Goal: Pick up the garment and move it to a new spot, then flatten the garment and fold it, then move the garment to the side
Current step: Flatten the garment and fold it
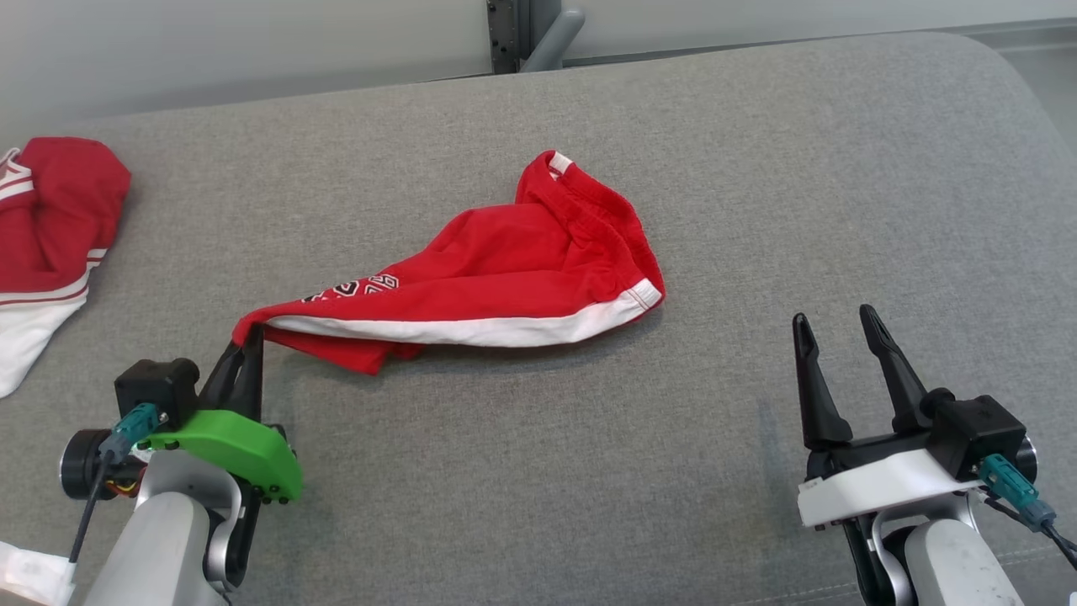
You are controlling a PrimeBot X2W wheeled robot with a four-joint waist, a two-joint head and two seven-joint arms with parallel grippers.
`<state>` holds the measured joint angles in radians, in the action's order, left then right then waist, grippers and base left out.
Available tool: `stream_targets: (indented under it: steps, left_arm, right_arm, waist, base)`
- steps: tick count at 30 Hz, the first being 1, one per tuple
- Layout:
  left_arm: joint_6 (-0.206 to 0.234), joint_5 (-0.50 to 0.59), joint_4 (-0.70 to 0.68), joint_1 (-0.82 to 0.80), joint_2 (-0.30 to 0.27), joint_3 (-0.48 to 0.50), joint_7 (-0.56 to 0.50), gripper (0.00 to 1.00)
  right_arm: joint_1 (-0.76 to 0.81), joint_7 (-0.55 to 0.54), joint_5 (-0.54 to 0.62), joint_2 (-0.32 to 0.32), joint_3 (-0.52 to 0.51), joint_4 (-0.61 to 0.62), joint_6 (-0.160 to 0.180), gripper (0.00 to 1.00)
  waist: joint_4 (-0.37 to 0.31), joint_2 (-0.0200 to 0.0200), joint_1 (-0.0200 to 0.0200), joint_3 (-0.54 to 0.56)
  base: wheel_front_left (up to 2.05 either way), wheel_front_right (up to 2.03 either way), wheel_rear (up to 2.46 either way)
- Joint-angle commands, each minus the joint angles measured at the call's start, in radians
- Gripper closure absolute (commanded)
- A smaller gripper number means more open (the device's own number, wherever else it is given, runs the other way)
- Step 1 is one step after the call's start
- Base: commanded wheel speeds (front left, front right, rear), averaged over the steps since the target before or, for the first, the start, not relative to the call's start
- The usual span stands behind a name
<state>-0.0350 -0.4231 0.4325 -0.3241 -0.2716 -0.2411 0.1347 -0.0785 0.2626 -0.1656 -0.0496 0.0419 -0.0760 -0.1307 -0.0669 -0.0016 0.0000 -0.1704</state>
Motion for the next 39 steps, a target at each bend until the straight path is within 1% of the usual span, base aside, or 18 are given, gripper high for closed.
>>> stream_targets:
  steps: [1, 6, 7, 9, 10, 12, 15, 21, 24, 32, 35, 39]
  left_arm:
    - [-0.001, 0.001, 0.007, -0.012, -0.009, 0.002, 0.008, 1.0]
    - [-0.008, -0.008, 0.099, -0.026, -0.006, 0.009, 0.043, 1.0]
    - [-0.011, -0.014, 0.118, -0.026, -0.002, 0.009, 0.049, 0.88]
    - [-0.017, -0.017, 0.153, -0.024, 0.001, 0.007, 0.065, 0.34]
    - [-0.017, -0.017, 0.169, -0.024, 0.004, 0.009, 0.074, 0.0]
    - [-0.022, -0.028, 0.202, -0.025, 0.022, 0.015, 0.099, 0.0]
    - [-0.028, -0.039, 0.216, -0.013, 0.035, 0.024, 0.116, 0.0]
    - [-0.029, -0.023, 0.194, 0.032, 0.063, 0.035, 0.132, 0.0]
    - [-0.02, -0.007, 0.139, 0.062, 0.084, 0.055, 0.131, 0.0]
    - [-0.012, 0.062, -0.038, 0.18, 0.162, 0.118, 0.13, 0.0]
    - [-0.016, 0.093, -0.086, 0.224, 0.184, 0.134, 0.13, 0.0]
    - [-0.029, 0.116, -0.115, 0.272, 0.202, 0.149, 0.13, 0.0]
  right_arm:
    - [-0.01, 0.003, 0.004, -0.002, -0.001, 0.0, 0.0, 0.0]
    - [-0.014, 0.003, 0.01, -0.001, -0.005, 0.002, 0.0, 0.0]
    - [-0.014, 0.003, 0.011, -0.001, -0.006, 0.002, 0.0, 0.0]
    - [-0.014, 0.003, 0.012, -0.001, -0.008, 0.001, 0.0, 0.0]
    - [-0.014, 0.003, 0.013, -0.001, -0.008, -0.001, 0.0, 0.0]
    - [-0.016, 0.003, 0.015, -0.001, -0.011, -0.003, 0.0, 0.0]
    - [-0.014, 0.003, 0.018, -0.001, -0.01, -0.004, 0.0, 0.0]
    - [-0.002, 0.003, 0.018, -0.002, -0.015, -0.006, 0.0, 0.0]
    - [0.003, 0.003, 0.019, -0.002, -0.02, -0.006, 0.0, 0.0]
    - [0.012, 0.003, 0.024, -0.002, -0.034, -0.013, 0.0, 0.0]
    - [0.02, 0.003, 0.024, -0.002, -0.038, -0.018, 0.0, 0.0]
    - [0.035, 0.003, 0.024, -0.002, -0.045, -0.022, 0.0, 0.0]
  waist:
    - [-0.011, 0.0016, 0.0, -0.011]
    - [-0.017, 0.0016, 0.0, -0.025]
    - [-0.016, 0.0016, 0.0, -0.026]
    - [-0.012, 0.0016, 0.0, -0.027]
    - [-0.009, 0.0016, 0.0, -0.027]
    - [0.003, 0.0016, 0.0, -0.025]
    - [0.018, 0.0016, 0.0, -0.019]
    - [0.049, 0.0016, 0.0, -0.006]
    - [0.064, 0.0016, 0.0, 0.002]
    - [0.095, 0.0016, 0.0, 0.038]
    - [0.103, 0.0016, 0.0, 0.058]
    - [0.114, 0.0016, 0.0, 0.082]
  base:
    - [0.0, 0.0, 0.0]
    - [0.0, 0.0, 0.0]
    - [0.0, 0.0, 0.0]
    - [0.0, 0.0, 0.0]
    - [0.0, 0.0, 0.0]
    - [0.0, 0.0, 0.0]
    - [0.0, 0.0, 0.0]
    - [0.0, 0.0, 0.0]
    - [0.0, 0.0, 0.0]
    - [0.0, 0.0, 0.0]
    - [0.0, 0.0, 0.0]
    - [0.0, 0.0, 0.0]
